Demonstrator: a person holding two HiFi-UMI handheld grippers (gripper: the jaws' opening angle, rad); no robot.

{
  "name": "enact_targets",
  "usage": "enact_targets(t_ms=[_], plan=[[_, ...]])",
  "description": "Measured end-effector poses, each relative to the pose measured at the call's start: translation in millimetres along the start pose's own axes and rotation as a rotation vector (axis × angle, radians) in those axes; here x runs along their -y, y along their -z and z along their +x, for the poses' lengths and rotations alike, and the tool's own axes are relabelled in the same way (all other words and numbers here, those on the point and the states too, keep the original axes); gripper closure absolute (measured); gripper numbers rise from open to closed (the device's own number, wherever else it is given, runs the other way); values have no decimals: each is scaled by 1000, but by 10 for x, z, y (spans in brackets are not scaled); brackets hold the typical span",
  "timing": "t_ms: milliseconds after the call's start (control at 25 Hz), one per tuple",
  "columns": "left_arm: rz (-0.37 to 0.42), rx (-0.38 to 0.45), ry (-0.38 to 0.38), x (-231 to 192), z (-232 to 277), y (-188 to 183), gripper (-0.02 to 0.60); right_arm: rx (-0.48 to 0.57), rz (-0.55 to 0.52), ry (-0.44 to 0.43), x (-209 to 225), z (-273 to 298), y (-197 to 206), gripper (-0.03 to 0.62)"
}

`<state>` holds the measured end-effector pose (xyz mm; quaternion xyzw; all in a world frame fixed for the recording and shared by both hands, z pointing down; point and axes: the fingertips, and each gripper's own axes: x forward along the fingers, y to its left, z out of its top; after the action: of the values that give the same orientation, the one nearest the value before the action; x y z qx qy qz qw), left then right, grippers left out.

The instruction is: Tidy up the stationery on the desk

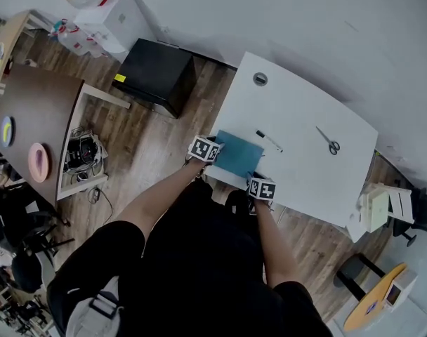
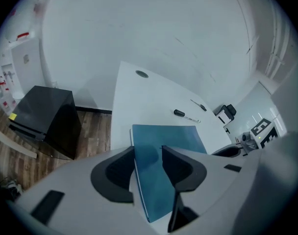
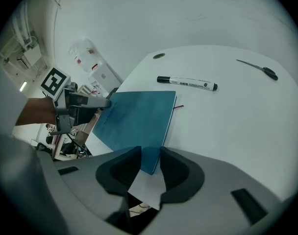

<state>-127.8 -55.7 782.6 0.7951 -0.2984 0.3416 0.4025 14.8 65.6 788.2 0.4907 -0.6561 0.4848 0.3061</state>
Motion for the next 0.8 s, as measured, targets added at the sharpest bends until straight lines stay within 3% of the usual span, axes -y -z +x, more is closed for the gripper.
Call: enact_targets(t_ms=[160, 360, 560, 800], plan=[[-8, 11, 0, 6, -31, 19, 411, -28, -33, -32, 88, 8, -87, 471], [-121, 54, -18, 40, -210, 222, 411, 57, -62, -9, 451, -103, -596, 471], [-245, 80, -64, 83, -420, 629, 411, 53, -283, -35, 366, -10, -1001, 471], [-341, 125, -102, 300, -405, 797, 407, -6, -494, -89, 200, 166, -1114, 470]])
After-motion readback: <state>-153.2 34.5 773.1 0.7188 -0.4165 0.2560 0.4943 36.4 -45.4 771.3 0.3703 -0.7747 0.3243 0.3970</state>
